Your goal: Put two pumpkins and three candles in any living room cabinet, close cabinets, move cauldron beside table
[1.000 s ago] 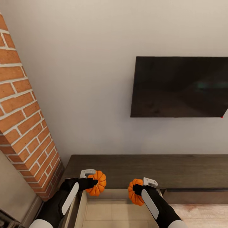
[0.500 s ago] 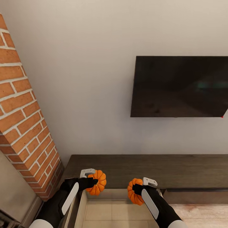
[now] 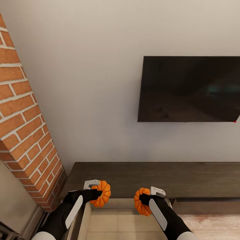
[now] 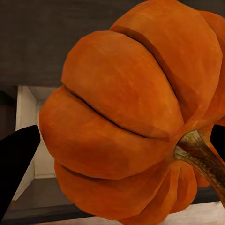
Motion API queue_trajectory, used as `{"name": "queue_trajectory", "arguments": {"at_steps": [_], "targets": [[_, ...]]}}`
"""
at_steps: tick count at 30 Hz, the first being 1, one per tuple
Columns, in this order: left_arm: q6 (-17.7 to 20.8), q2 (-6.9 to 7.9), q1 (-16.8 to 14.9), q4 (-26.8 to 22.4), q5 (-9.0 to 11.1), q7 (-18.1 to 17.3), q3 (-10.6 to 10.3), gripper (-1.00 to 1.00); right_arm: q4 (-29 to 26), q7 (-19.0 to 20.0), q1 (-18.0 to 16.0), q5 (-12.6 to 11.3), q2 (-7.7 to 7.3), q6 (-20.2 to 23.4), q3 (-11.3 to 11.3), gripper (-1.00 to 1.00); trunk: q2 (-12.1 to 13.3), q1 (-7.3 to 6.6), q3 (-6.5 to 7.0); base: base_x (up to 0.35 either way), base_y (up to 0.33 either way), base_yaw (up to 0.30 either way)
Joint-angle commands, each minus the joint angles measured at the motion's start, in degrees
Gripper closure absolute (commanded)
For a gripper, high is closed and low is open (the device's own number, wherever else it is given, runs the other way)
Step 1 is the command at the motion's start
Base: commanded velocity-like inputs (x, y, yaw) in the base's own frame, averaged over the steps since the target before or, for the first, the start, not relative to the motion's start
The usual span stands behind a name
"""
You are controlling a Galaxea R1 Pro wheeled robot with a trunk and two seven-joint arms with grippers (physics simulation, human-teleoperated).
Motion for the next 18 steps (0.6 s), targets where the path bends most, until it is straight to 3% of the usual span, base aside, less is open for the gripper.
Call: {"name": "queue_trajectory", "arguments": {"at_steps": [1,12,18], "targets": [[0.23,0.01,-0.04,-0.02,0.46,0.16,-0.03,1.0,-0.1,-0.6,-0.05,-0.54,-0.05,0.14,0.21,1.0,-0.47,0.23,-0.26,0.0,0.0,0.0],[0.17,-0.17,-0.04,3.17,0.88,0.16,0.05,1.0,-0.2,-0.68,-0.05,-0.16,-0.12,0.41,0.3,1.0,-4.89,2.65,-2.23,0.0,0.0,0.0],[-1.19,-0.22,-0.04,8.47,0.76,0.16,0.06,1.0,-0.28,-0.74,-0.05,-0.06,-0.06,2.09,0.3,1.0,-7.29,3.97,-3.31,0.0,0.0,0.0]]}}
